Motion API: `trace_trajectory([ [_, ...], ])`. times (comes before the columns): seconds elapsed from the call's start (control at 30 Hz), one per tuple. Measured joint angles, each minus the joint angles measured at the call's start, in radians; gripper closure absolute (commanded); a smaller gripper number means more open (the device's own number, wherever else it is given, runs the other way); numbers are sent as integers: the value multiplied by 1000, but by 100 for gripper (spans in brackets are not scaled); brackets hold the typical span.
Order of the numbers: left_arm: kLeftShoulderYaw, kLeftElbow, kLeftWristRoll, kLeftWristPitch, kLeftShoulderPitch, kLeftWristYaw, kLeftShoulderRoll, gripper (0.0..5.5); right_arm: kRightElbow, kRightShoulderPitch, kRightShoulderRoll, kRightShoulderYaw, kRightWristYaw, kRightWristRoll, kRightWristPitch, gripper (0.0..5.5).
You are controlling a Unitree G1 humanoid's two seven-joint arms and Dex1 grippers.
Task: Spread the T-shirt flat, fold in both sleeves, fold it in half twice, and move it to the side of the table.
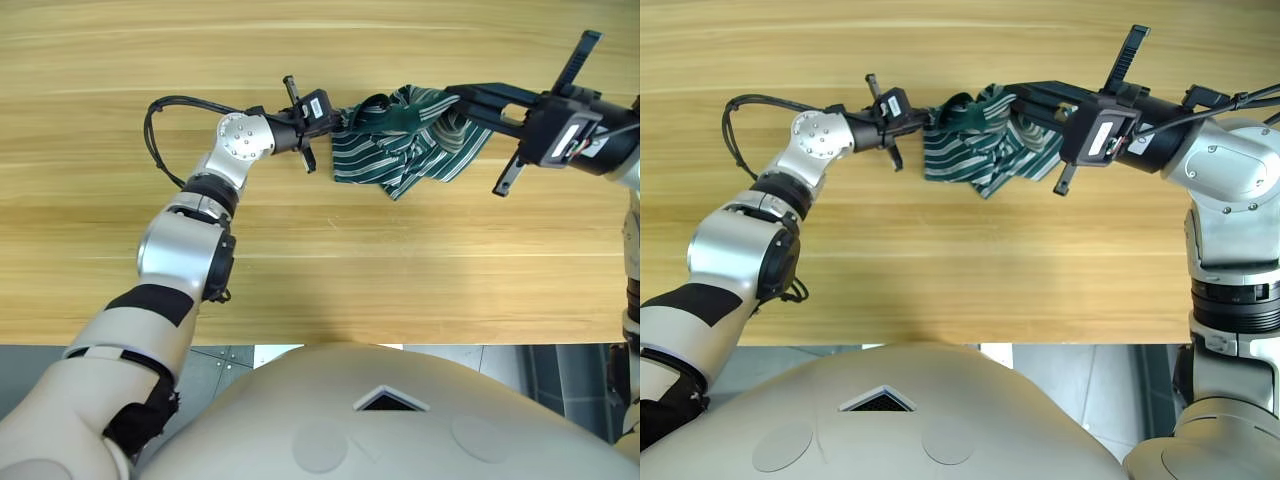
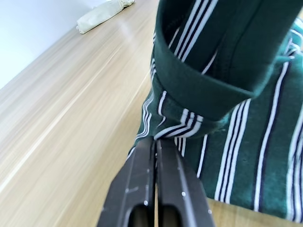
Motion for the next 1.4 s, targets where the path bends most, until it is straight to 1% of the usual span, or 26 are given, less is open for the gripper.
trace_trajectory([
  [0.13, 20, 0, -11, -6, 0, -15, 4, 549, 25, 0, 0, 0, -3, -13, -7, 550],
  [0.27, 96, -6, -89, -52, -13, -54, 52, 549, 141, -28, 8, 3, -38, -77, -28, 550],
  [0.4, 216, -51, -211, -97, -152, -131, 194, 549, 398, -189, 29, 12, -115, -155, -66, 550],
  [0.5, 268, -110, -277, -161, -251, -207, 295, 549, 556, -322, 61, 10, -159, -161, -87, 550],
  [0.6, 278, -186, -316, -214, -300, -276, 362, 549, 593, -413, 84, 1, -200, -160, -94, 550],
  [0.7, 282, -358, -409, -234, -295, -394, 417, 549, 531, -430, 86, -42, -195, -95, -91, 550],
  [0.77, 281, -589, -536, -186, -190, -505, 478, 549, 428, -386, 66, -95, -153, -1, -87, 550],
  [0.87, 283, -875, -684, -128, 88, -617, 576, 549, 293, -209, 31, -174, -51, 136, -86, 550],
  [0.9, 284, -990, -728, -121, 236, -651, 602, 549, 232, -99, 19, -217, 17, 202, -86, 550],
  [1.0, 314, -1274, -829, -121, 566, -697, 638, 549, 74, 190, 7, -359, 225, 379, -97, 550],
  [1.03, 341, -1376, -871, -123, 661, -705, 649, 549, 12, 279, 5, -417, 304, 453, -100, 550],
  [1.07, 363, -1439, -904, -122, 712, -711, 658, 549, -28, 324, 2, -455, 353, 504, -100, 550],
  [1.1, 410, -1543, -964, -120, 783, -723, 680, 549, -103, 386, -2, -524, 434, 603, -103, 550],
  [1.17, 489, -1669, -1081, -104, 849, -745, 708, 549, -189, 442, -7, -624, 540, 772, -100, 550],
  [1.23, 589, -1774, -1252, -56, 902, -782, 721, 549, -238, 486, 4, -736, 636, 955, -65, 550],
  [1.33, 688, -1821, -1423, 44, 892, -807, 729, 549, -236, 491, 3, -815, 677, 1099, 4, 550],
  [1.4, 720, -1827, -1493, 110, 841, -799, 732, 549, -213, 454, -4, -826, 680, 1149, 52, 550],
])
